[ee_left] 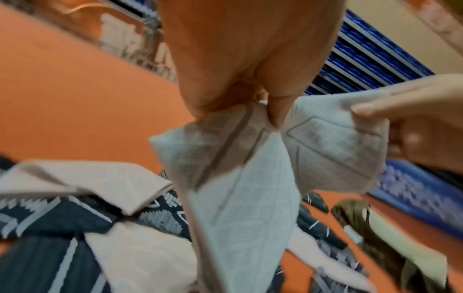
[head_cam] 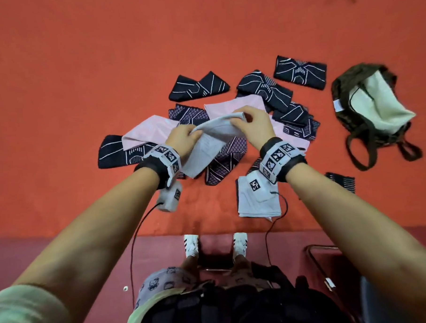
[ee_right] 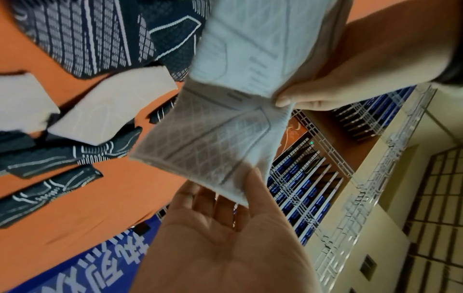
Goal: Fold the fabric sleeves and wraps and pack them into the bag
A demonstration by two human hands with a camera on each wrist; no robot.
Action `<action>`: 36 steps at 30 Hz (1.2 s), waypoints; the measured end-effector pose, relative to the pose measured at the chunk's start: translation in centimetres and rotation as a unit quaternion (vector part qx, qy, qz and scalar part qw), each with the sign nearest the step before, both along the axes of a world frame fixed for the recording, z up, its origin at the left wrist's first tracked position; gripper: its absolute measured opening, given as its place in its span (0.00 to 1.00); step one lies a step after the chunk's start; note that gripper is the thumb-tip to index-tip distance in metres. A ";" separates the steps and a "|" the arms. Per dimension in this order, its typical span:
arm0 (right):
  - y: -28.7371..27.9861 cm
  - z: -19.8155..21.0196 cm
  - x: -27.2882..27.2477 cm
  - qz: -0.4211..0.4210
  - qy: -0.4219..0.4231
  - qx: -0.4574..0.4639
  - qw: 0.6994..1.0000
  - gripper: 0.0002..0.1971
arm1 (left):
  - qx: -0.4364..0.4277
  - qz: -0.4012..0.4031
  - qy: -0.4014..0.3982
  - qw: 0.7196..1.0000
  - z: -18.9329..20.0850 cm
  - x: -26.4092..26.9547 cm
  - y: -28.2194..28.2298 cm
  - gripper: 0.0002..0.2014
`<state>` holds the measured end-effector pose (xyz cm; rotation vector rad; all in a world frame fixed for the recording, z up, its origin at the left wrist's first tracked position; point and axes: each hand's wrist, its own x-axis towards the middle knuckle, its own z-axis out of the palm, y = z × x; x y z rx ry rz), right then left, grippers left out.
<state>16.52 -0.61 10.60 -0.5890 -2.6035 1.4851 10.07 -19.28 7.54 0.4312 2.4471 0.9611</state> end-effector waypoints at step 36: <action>8.5 -0.8 6.4 -0.095 -0.112 -0.204 0.968 0.14 | 0.310 0.051 -0.427 0.848 1.8 4.3 9.0 0.04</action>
